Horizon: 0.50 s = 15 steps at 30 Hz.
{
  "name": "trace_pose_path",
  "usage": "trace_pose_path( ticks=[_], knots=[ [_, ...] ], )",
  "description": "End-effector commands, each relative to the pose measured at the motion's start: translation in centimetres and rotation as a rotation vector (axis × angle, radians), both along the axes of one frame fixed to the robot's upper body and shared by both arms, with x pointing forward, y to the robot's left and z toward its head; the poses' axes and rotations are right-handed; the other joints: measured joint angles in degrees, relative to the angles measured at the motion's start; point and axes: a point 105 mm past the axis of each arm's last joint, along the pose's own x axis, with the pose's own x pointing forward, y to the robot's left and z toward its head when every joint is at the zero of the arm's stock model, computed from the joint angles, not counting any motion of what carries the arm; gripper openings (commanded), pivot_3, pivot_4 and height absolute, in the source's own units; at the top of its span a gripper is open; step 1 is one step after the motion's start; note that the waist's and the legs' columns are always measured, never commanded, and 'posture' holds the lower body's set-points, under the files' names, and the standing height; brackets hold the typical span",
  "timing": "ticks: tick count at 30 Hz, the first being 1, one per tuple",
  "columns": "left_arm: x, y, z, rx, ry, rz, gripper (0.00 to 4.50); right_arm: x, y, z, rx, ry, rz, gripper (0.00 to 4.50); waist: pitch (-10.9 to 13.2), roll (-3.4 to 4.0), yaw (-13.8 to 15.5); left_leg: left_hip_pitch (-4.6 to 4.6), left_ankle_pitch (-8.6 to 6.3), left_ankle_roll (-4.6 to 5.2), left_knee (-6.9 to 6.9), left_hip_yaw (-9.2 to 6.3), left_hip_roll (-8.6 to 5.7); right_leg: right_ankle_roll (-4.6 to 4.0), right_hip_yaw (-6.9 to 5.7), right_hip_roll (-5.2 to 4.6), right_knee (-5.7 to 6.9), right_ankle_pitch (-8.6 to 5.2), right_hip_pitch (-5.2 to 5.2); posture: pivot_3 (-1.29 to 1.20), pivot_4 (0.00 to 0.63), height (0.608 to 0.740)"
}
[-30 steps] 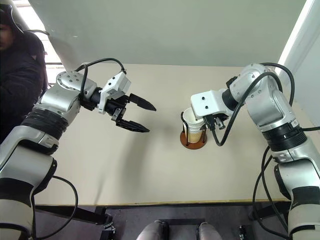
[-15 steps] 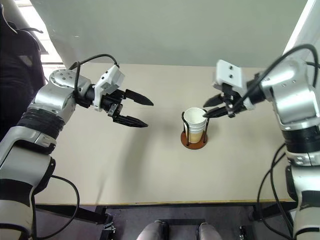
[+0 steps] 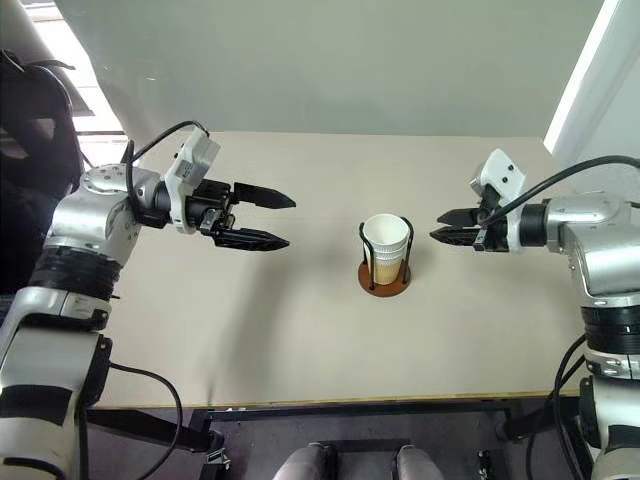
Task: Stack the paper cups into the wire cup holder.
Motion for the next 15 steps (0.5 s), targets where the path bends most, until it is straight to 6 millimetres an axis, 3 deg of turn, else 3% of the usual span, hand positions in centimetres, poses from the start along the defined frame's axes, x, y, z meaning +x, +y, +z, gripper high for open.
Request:
trace_pose_path(
  ticks=[1,15],
  knots=[
    [-1.0,0.5,0.8,-0.055,-0.013,0.037,4.50,0.2,-0.6,0.5,0.034,-0.040,0.019,1.43,0.00,0.00,-0.06,0.00,0.02,0.02,0.01,0.01,0.00,0.01,0.01,0.00,0.01,0.02,0.01,0.00,0.150,0.740],
    [-1.1,3.6,-1.3,-0.134,-0.028,0.264,4.50,2.6,-1.1,-2.1,0.045,-0.060,-0.032,1.43,0.00,0.00,0.00,0.08,0.24,-0.05,-0.05,-0.08,0.00,-0.25,-0.01,0.02,0.07,0.24,0.01,0.00,0.150,0.740]
  ],
)
